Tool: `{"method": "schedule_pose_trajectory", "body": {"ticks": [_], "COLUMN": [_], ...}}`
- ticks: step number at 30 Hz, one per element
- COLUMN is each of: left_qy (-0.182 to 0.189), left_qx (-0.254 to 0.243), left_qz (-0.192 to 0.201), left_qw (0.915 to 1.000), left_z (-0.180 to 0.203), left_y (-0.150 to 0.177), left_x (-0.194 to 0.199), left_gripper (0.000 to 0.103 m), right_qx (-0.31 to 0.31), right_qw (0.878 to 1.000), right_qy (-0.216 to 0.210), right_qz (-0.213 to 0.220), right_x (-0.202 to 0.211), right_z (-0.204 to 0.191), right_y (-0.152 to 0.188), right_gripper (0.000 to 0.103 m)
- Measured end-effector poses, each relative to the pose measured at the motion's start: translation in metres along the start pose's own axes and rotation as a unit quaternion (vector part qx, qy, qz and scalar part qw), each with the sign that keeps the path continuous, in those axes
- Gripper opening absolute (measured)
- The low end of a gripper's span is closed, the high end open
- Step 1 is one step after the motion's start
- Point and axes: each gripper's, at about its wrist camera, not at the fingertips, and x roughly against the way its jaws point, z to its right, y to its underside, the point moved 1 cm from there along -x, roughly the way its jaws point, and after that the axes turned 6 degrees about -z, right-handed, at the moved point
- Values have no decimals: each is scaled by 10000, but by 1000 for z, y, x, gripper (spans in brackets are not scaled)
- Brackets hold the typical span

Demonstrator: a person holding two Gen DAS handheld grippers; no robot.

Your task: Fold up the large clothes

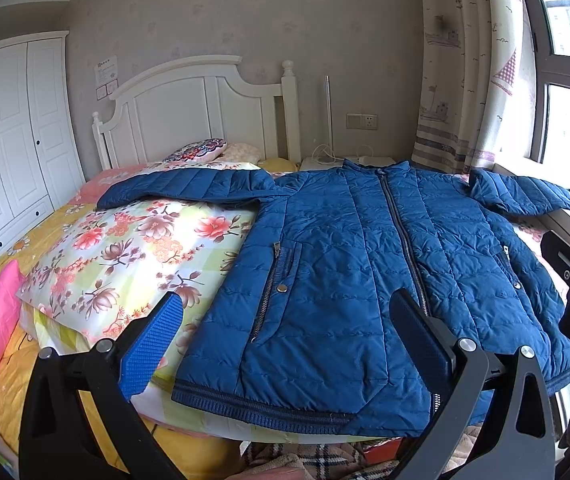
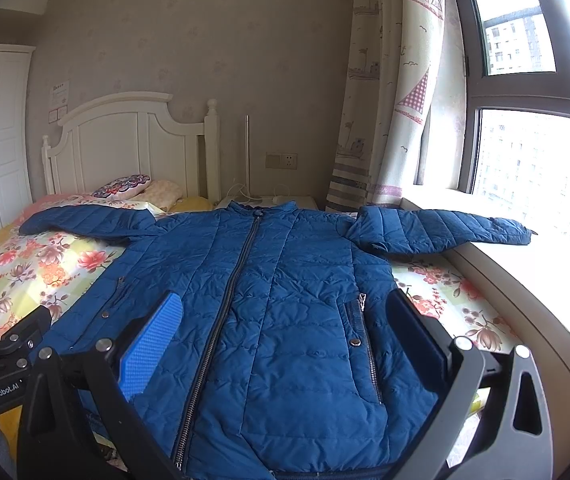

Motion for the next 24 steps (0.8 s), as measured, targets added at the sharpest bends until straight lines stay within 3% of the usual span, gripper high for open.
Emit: {"method": "schedule_pose_trajectory", "body": {"ticks": [24], "left_qy": [11], "left_qx": [27], "left_qz": [-8], "left_qw": [10000], "left_z": [0], "left_y": [0], "left_x": [0], "left_gripper": [99], "right_qx": [11], "right_qw": [10000], "right_qy": [-15], "right_qz": [-24], "right_x": [0], "right_z": [-6], "right_y": [2], "right_gripper": [101]}}
